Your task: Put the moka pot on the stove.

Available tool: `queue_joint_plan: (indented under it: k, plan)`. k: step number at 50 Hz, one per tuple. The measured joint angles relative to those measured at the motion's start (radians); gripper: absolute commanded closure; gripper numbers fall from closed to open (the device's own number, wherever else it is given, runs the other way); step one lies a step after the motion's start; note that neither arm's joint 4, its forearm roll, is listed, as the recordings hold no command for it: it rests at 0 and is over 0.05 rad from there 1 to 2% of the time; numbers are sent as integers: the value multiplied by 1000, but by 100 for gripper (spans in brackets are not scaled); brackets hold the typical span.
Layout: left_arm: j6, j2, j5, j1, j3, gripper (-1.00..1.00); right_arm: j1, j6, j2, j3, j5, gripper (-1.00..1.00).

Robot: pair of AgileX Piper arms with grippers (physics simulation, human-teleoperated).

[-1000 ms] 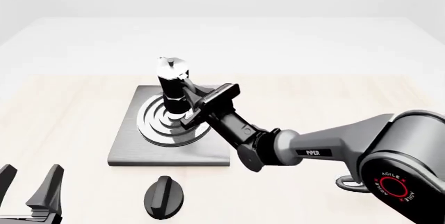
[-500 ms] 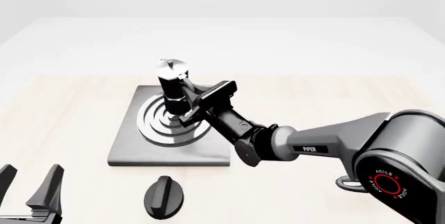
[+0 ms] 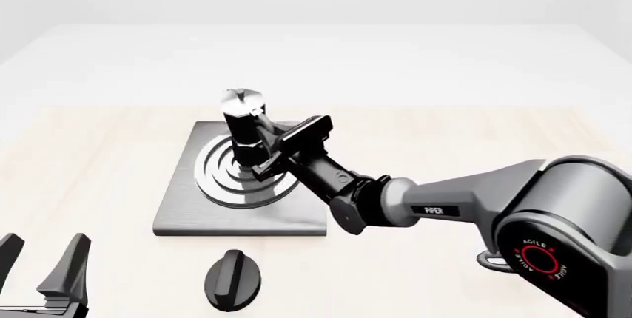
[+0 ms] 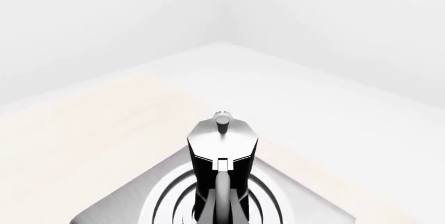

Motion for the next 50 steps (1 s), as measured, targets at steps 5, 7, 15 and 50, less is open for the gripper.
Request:
queue_joint_plan:
  k: [5, 7, 15, 50]
  plan:
    - [0, 0, 0, 0, 0, -100, -1, 2, 6, -4, 4, 100]
    - [0, 0, 0, 0, 0, -100, -1, 3, 9, -6, 6, 100]
    - [0, 0, 0, 0, 0, -100, -2, 6, 19, -12, 13, 100]
    - [0, 0, 0, 0, 0, -100, -7, 14, 42, -39, 29, -100]
